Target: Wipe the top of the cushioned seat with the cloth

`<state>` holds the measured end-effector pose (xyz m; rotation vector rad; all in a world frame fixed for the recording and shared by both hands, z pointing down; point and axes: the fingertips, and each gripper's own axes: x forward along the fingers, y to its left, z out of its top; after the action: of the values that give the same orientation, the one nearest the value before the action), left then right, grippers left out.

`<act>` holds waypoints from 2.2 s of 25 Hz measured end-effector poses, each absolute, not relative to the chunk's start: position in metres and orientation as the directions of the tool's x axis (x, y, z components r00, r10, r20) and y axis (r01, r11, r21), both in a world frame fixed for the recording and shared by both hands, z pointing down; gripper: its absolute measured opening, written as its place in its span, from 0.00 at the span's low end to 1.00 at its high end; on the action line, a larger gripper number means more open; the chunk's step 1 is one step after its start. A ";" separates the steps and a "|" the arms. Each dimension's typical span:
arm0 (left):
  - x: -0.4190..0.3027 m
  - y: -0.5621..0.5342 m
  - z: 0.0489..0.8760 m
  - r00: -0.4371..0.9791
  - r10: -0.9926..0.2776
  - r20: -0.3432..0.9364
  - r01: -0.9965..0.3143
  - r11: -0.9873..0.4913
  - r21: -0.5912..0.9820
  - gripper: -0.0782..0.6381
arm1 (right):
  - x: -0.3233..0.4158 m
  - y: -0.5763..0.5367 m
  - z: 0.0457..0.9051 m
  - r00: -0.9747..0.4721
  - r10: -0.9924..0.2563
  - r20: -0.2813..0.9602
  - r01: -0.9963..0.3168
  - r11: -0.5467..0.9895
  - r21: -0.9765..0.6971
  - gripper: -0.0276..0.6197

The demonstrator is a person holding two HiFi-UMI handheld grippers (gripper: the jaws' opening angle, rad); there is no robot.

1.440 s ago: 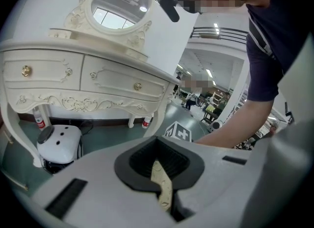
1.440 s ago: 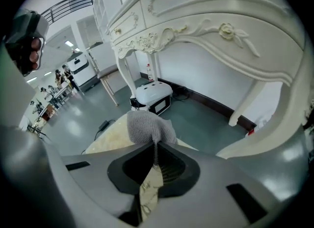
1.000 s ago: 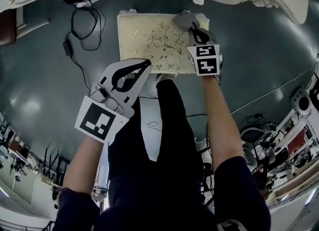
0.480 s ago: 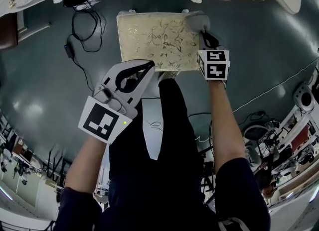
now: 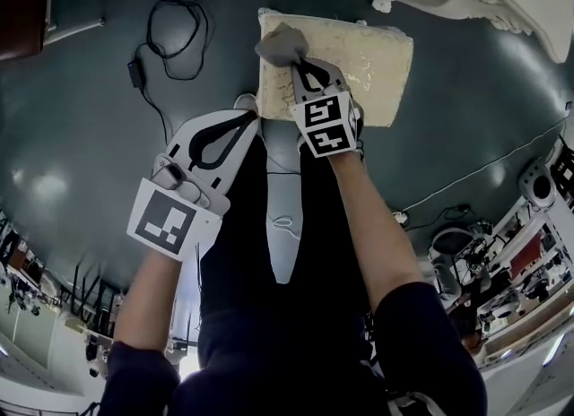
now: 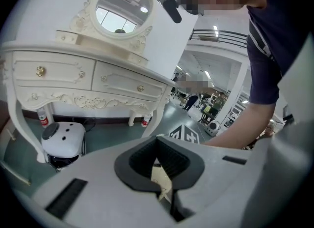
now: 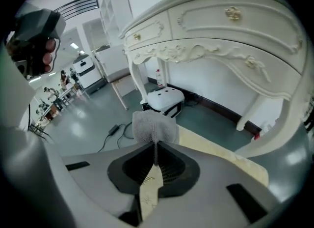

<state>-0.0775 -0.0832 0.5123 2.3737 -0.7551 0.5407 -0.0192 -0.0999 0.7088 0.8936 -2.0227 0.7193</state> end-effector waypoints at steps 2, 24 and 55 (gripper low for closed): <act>-0.094 -0.081 0.512 0.753 -0.394 0.528 -0.631 -0.659 0.409 0.12 | -0.045 -0.097 0.714 -0.441 -0.309 0.843 -0.767 0.618 -0.175 0.10; 0.001 -0.058 0.526 0.807 -0.292 0.514 -0.535 -0.729 0.426 0.12 | 0.083 -0.060 0.751 -0.338 -0.286 0.897 -0.843 0.515 -0.154 0.10; -0.006 -0.021 0.525 0.812 -0.268 0.519 -0.522 -0.730 0.440 0.12 | 0.037 -0.009 0.708 -0.445 -0.380 0.811 -0.844 0.481 -0.238 0.10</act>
<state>-0.0060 -0.0209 0.5248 2.4077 -0.5810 0.5736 0.0371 -0.0090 0.7075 1.0083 -2.0281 0.8466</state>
